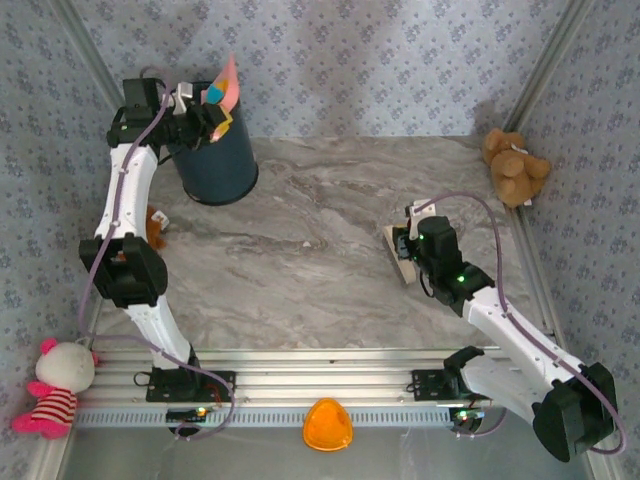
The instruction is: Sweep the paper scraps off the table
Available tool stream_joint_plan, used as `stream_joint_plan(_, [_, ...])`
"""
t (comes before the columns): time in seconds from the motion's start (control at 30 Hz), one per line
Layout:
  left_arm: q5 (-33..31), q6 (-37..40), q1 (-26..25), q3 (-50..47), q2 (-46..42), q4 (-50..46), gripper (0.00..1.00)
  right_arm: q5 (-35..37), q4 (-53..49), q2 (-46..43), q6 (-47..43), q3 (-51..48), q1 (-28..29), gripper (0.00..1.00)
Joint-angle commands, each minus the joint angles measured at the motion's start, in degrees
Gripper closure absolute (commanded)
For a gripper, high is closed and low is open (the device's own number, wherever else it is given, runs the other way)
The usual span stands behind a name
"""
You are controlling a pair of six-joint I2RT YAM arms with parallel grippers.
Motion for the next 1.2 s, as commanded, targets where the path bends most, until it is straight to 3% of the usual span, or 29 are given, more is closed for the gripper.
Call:
stream_joint_plan(0.0, [2.25, -5.84, 1.22, 0.9, 0.84, 5.38, 1.0, 0.09, 0.39, -1.1, 1.27, -0.42, -0.25, 1.0])
stream_joint_plan(0.73, [5.33, -34.61, 2.68, -12.21, 1.22, 35.85, 1.0, -0.24, 0.59, -1.04, 2.3, -1.5, -0.35, 1.0])
stream_joint_plan(1.17, [4.14, -56.77, 2.74, -20.87, 0.91, 60.64, 1.0, -0.41, 0.8, -0.99, 2.38, -1.81, -0.38, 1.0])
